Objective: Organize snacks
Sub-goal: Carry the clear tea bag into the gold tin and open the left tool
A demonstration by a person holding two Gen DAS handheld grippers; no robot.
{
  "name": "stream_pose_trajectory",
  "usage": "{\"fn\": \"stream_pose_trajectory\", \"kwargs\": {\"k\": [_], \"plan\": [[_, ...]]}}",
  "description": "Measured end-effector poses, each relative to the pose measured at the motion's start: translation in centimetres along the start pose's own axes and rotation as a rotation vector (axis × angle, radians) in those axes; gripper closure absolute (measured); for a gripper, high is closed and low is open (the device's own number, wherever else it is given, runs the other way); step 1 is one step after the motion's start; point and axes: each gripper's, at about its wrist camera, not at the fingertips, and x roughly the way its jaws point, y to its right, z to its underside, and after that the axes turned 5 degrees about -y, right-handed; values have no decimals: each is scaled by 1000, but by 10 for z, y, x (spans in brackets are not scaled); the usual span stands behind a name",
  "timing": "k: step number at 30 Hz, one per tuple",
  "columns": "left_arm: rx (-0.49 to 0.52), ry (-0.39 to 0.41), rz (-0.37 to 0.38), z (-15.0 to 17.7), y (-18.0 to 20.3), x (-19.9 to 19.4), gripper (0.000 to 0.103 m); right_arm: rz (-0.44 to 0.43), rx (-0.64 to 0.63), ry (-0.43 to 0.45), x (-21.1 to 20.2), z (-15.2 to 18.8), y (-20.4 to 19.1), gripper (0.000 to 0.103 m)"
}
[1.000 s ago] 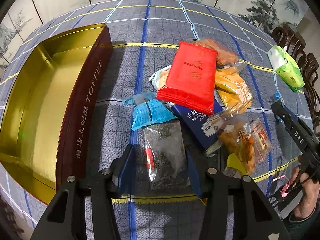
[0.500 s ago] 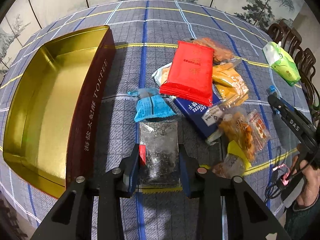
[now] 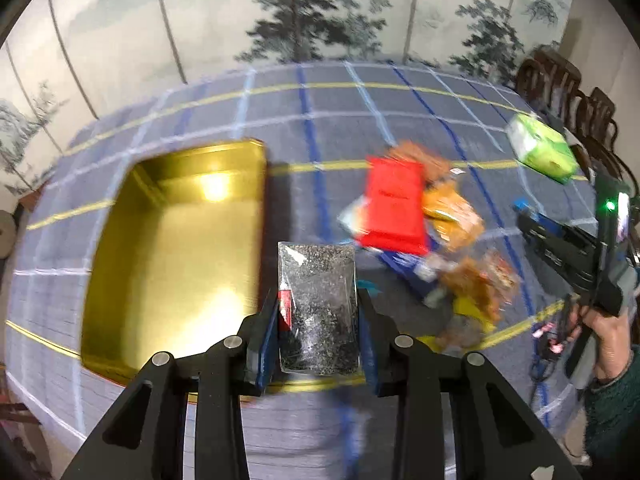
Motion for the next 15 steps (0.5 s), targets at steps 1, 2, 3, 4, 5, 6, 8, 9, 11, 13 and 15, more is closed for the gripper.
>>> {"fn": "stream_pose_trajectory", "kwargs": {"k": [1, 2, 3, 4, 5, 6, 8, 9, 11, 13, 15], "plan": [[-5, 2, -17, -4, -7, 0, 71, 4, -3, 0, 0, 0, 0, 72], [-15, 3, -38, -6, -18, 0, 71, 7, -6, -1, 0, 0, -1, 72], [-26, 1, -55, -7, -28, 1, 71, 11, -8, -1, 0, 0, -1, 72], [-35, -4, -68, -8, -36, 3, 71, 14, -10, -1, 0, 0, -2, 72], [-47, -12, -82, -7, -46, 5, 71, 15, -11, -1, 0, 0, -2, 72], [-58, -20, -92, -6, -55, 8, 71, 18, -13, -2, 0, 0, -2, 72], [-85, -38, -116, -4, -75, 15, 71, 24, -17, -2, -1, 1, -3, 72], [-97, -50, -123, -2, -84, 19, 71, 27, -20, -3, -1, 1, -4, 72], [-117, -67, -131, 2, -98, 25, 71, 29, -21, -3, 0, 1, -5, 72], [-130, -85, -133, 5, -108, 31, 71, 31, -23, -3, 0, 1, -5, 72], [-134, -96, -134, 8, -115, 36, 71, 35, -23, -4, 0, 1, -5, 72]]}}
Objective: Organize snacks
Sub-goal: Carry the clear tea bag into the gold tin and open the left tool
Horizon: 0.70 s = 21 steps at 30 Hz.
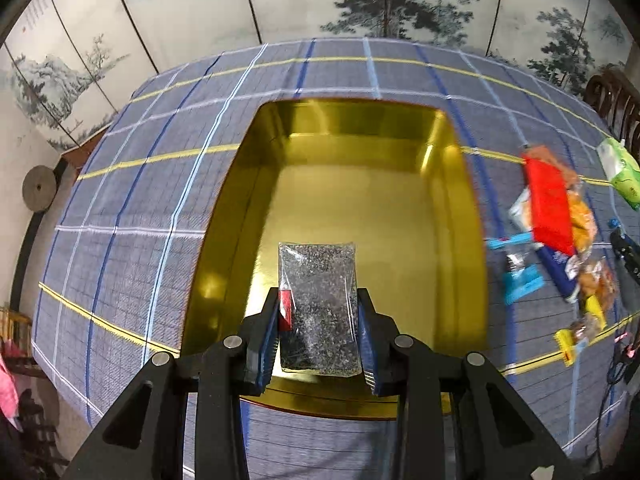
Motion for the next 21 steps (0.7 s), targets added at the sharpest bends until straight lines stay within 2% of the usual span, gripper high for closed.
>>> {"fn": "stream_pose_trajectory", "kwargs": {"k": [16, 21], "plan": [[17, -55, -6, 10, -9, 26, 71, 27, 9, -47, 5, -8, -3, 72], [44, -23, -37, 11, -6, 23, 69, 31, 12, -55, 5, -8, -3, 72]]}}
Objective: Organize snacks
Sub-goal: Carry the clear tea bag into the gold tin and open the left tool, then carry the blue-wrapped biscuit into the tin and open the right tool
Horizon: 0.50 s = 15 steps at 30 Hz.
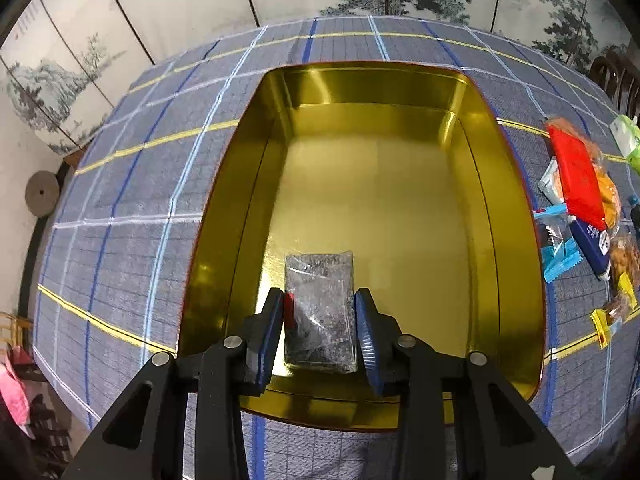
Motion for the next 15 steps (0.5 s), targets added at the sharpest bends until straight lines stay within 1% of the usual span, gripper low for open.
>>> {"fn": "stream_pose_trajectory", "kwargs": {"k": [5, 9, 11, 12, 15], "plan": [[36, 34, -43, -2, 6, -6, 68, 8, -3, -4, 0, 0, -2, 72], [32, 44, -31, -3, 7, -9, 59, 11, 1, -7, 0, -1, -2, 72], [30, 50, -33, -2, 8, -11, 57, 13, 1, -9, 0, -1, -3, 72], [27, 53, -31, -2, 8, -12, 54, 15, 0, -9, 0, -1, -3, 72], [9, 65, -17, -2, 7, -17, 48, 26, 1, -3, -1, 1, -3, 73]]}}
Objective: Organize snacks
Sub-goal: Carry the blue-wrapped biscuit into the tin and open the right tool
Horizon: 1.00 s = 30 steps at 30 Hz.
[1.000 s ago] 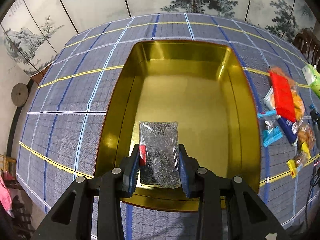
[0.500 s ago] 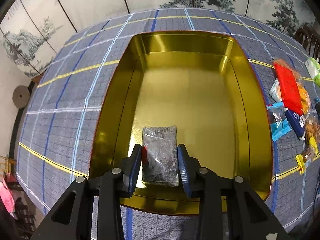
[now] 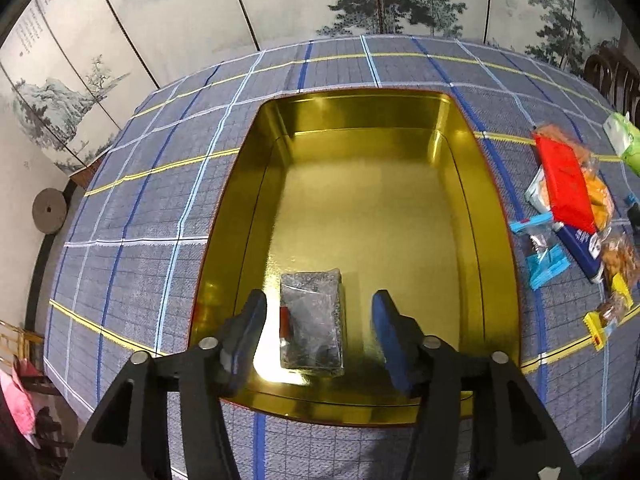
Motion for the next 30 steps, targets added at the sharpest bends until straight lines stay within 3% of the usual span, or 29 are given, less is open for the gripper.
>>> {"fn": "stream_pose_trajectory", "kwargs": {"k": [5, 13, 18, 26, 30], "plan": [[-59, 26, 61, 0, -7, -11, 37, -1, 24, 29, -14, 1, 4, 73], [-127, 69, 101, -1, -22, -30, 31, -77, 3, 110, -62, -11, -20, 73], [-182, 86, 102, 5, -42, -40, 26, -178, -62, 129, -85, -17, -68, 73], [-287, 86, 57, 19, -85, -44, 24, -370, -228, 109, -108, -10, -175, 73], [-328, 77, 36, 29, -103, -43, 23, -420, -317, 100, -113, -4, -223, 73]]}}
